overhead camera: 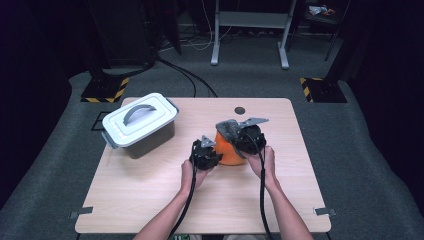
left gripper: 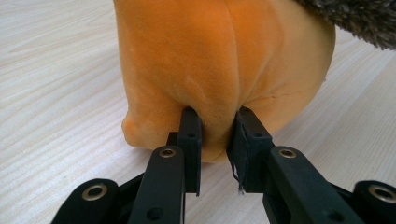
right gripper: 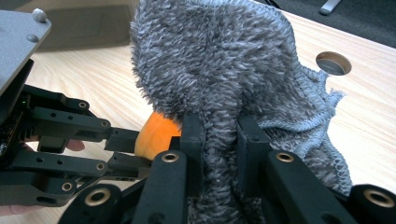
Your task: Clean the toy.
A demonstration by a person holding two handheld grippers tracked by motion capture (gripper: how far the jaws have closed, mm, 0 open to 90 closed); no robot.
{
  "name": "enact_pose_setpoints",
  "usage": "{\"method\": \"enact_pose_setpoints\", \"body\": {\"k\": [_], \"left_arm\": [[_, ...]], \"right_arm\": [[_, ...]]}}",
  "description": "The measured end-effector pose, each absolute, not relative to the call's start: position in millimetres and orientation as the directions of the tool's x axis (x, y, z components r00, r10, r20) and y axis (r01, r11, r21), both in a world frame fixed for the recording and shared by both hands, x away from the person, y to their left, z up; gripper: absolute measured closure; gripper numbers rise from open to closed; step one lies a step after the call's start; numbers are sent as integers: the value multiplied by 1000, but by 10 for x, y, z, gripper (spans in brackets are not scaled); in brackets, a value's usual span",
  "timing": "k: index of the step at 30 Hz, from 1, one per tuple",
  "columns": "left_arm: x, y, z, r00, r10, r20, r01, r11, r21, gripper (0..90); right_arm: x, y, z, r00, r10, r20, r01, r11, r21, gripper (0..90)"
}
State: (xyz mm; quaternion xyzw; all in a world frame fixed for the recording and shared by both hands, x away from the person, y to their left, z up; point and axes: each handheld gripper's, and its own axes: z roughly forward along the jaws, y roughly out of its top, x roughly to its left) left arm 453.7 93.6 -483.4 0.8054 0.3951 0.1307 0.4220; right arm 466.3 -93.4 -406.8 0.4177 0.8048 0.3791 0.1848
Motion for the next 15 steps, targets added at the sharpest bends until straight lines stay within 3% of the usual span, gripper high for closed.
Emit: {"method": "enact_pose_setpoints", "body": {"k": [15], "left_arm": [[4542,941,-4847,651,746,-144,537,-317,782,749]], "right_arm": [[4668,-828,-4116,-583,812,-26,526,402,750,762]]}}
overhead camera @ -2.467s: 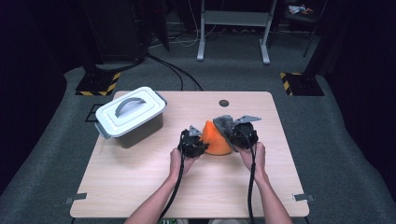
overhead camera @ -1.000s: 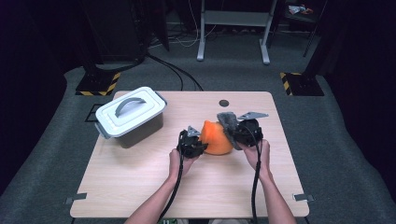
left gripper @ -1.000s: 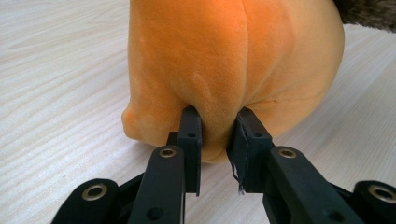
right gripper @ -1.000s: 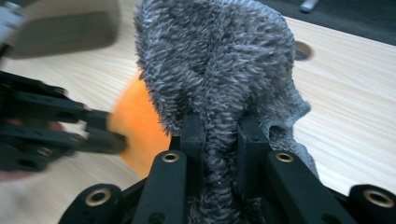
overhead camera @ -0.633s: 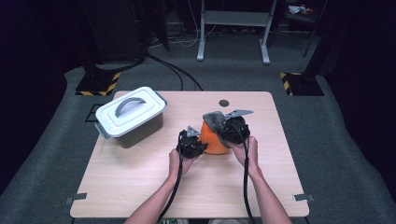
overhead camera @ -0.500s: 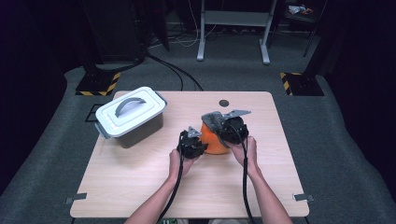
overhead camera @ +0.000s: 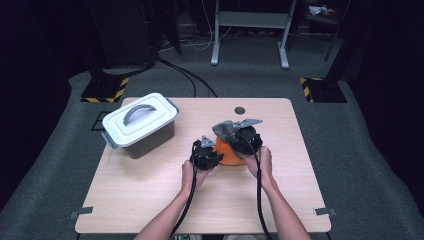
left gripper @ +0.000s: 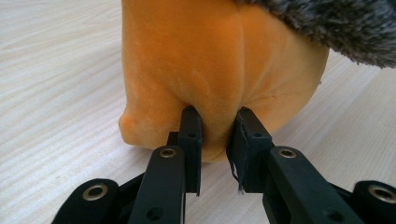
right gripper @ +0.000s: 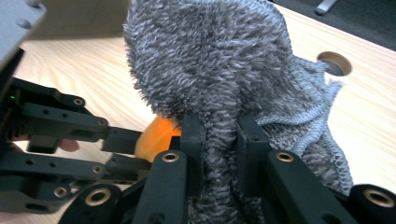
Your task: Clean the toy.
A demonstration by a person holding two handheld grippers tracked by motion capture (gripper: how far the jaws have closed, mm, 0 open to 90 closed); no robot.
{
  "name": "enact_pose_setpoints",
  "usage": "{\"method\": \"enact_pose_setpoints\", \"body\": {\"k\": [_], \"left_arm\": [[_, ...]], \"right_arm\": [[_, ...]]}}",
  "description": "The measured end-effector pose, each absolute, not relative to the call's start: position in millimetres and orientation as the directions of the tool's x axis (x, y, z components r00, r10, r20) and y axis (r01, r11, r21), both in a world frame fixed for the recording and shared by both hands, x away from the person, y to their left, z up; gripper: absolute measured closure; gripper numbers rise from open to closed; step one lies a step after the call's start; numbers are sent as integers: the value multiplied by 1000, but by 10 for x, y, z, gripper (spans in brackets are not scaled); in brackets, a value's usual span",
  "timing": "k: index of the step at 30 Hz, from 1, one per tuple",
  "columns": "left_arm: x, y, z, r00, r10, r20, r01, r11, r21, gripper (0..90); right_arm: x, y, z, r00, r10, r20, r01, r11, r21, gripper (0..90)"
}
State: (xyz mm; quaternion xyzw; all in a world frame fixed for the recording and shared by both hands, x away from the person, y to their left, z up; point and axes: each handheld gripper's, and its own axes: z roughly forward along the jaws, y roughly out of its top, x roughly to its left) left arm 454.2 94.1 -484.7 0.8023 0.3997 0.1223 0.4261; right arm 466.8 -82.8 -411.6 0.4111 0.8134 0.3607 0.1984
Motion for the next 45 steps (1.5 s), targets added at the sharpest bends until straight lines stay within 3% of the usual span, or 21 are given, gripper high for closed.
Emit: {"method": "enact_pose_setpoints", "body": {"k": [18,37,45], "left_arm": [[4555,931,-4852,653,744,-143,538,-322,779,752],[4567,951,-4861,651,746,-142,539,-322,778,753],[4570,967,-4861,649,746,-148,545,-321,774,753]], "right_arm": [[4646,-1339,-4275,-492,871,8,579,320,750,760],[4804,-1654,-4877,-399,913,82,717,255,649,759],[4787,-1713,-4758,-390,918,76,713,248,656,759]]}}
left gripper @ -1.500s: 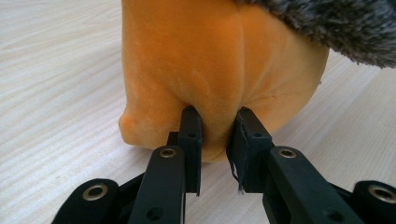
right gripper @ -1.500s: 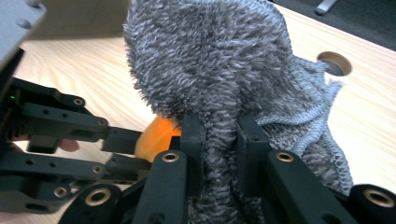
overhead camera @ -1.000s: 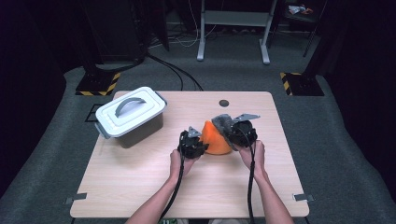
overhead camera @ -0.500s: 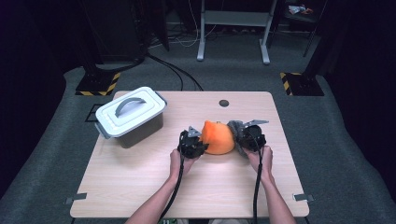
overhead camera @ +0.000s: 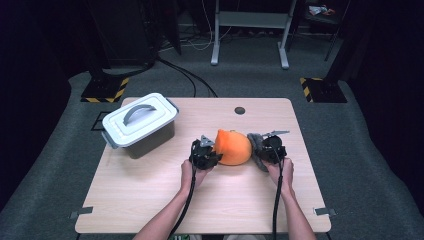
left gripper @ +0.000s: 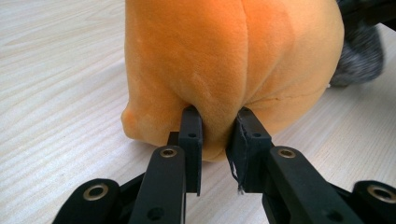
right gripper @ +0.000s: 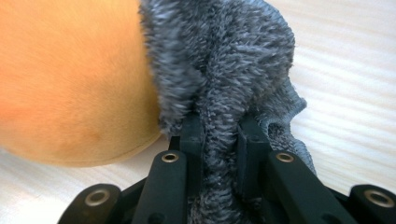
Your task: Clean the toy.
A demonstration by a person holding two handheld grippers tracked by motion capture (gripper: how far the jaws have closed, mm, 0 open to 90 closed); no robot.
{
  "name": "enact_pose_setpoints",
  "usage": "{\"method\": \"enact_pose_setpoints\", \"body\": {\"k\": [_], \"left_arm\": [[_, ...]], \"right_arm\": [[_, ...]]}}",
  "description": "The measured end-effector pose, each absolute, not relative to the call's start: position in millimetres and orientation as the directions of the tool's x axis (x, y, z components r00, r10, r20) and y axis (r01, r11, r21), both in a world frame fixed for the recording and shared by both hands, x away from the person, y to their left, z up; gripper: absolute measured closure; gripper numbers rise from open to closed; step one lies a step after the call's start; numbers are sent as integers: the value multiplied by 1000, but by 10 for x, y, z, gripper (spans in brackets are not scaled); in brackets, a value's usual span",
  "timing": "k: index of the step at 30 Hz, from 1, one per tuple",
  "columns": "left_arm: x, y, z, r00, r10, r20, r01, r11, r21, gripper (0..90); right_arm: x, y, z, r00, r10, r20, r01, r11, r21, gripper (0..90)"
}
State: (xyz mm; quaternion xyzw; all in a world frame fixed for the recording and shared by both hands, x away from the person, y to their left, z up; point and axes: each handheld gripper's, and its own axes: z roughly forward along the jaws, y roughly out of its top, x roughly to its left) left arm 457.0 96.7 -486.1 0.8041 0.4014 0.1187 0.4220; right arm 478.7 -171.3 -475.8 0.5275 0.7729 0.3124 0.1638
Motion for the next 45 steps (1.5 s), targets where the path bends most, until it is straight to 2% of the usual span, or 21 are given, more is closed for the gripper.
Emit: {"method": "enact_pose_setpoints", "body": {"k": [6,11,14,18,21,28,33,37,42,45], "left_arm": [[4563,967,-4865,651,744,-148,542,-320,777,752],[4561,969,-4868,651,745,-148,541,-318,779,750],[4562,972,-4866,651,745,-146,539,-319,780,748],[4562,970,-4860,654,742,-147,538,-319,780,738],[4562,962,-4847,657,741,-138,526,-320,788,706],[4558,975,-4880,646,749,-144,541,-317,779,504],[4572,930,-4901,651,753,-96,515,-345,785,461],[4583,900,-4917,665,743,-72,494,-366,789,504],[4593,888,-4919,674,738,-45,478,-388,788,697],[4589,897,-4907,678,733,-44,477,-393,786,773]], "right_arm": [[4673,-1747,-4408,-411,908,81,657,234,716,760],[4567,-1620,-4108,-477,876,67,587,261,766,759],[4556,-1508,-4093,-503,862,59,585,289,758,759],[4619,-1375,-4267,-514,856,50,607,322,727,759],[4650,-1406,-4290,-508,859,55,608,313,730,760],[4732,-1394,-4270,-470,881,58,631,289,720,759],[4792,-1386,-4280,-466,883,50,630,291,720,759],[4803,-1390,-4289,-465,884,57,631,285,721,758],[4796,-1405,-4292,-465,883,68,627,274,729,756],[4781,-1404,-4281,-465,883,69,626,272,731,756]]}}
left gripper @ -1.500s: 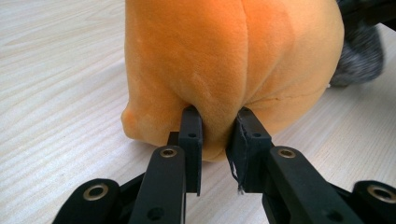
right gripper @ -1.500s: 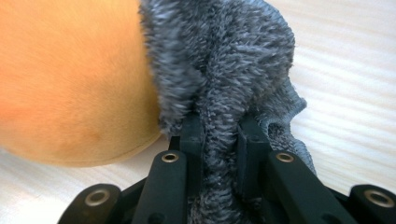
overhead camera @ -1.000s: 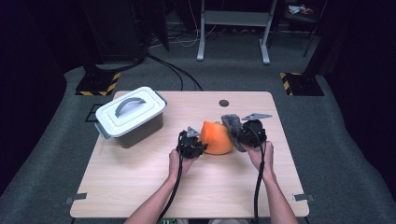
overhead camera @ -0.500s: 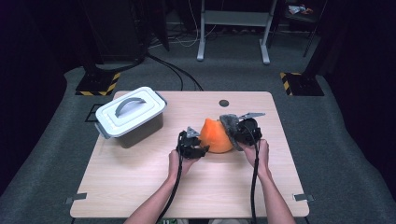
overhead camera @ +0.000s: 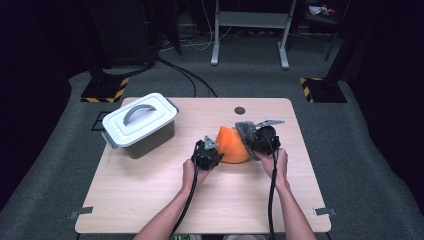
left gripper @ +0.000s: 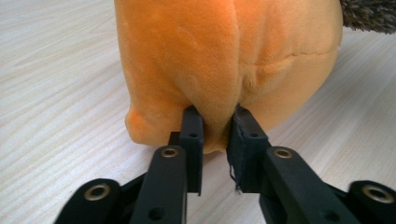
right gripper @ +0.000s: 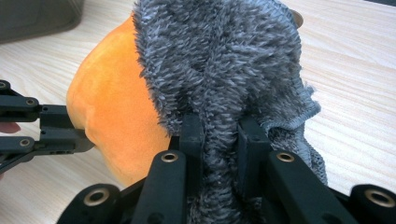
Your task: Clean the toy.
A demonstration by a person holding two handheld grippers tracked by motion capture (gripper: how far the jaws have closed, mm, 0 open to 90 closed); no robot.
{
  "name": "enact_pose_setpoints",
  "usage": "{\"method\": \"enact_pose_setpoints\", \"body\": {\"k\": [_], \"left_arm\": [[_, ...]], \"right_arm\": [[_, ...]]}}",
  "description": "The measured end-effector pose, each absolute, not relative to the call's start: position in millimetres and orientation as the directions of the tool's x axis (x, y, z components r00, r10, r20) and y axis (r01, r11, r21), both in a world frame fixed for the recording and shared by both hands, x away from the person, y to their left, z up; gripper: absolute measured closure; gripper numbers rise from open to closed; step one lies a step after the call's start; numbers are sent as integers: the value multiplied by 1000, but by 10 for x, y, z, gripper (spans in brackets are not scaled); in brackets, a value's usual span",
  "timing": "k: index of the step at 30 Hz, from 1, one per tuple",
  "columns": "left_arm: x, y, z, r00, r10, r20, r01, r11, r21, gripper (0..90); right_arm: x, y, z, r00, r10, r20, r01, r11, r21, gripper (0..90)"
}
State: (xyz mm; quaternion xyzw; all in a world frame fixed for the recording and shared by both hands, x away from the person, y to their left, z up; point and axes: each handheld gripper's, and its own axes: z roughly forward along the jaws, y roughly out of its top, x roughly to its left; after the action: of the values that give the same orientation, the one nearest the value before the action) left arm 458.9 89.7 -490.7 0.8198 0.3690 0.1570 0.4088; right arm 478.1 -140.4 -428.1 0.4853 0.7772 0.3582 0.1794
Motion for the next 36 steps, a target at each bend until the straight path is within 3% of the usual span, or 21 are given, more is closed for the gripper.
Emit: {"method": "enact_pose_setpoints", "body": {"k": [10,21,28,36], "left_arm": [[4528,935,-4816,692,716,-95,484,-362,797,825],[4443,934,-4748,712,691,-122,491,-367,790,828],[4474,934,-4765,714,693,-105,492,-389,778,825],[4514,956,-4822,691,711,-132,519,-362,774,821]], "right_arm": [[4651,-1479,-4197,-482,873,73,593,264,761,756],[4558,-1223,-3949,-549,833,73,553,296,779,753],[4631,-975,-4036,-586,808,55,544,343,766,750],[4675,-887,-4130,-554,833,-1,550,367,750,753]]}}
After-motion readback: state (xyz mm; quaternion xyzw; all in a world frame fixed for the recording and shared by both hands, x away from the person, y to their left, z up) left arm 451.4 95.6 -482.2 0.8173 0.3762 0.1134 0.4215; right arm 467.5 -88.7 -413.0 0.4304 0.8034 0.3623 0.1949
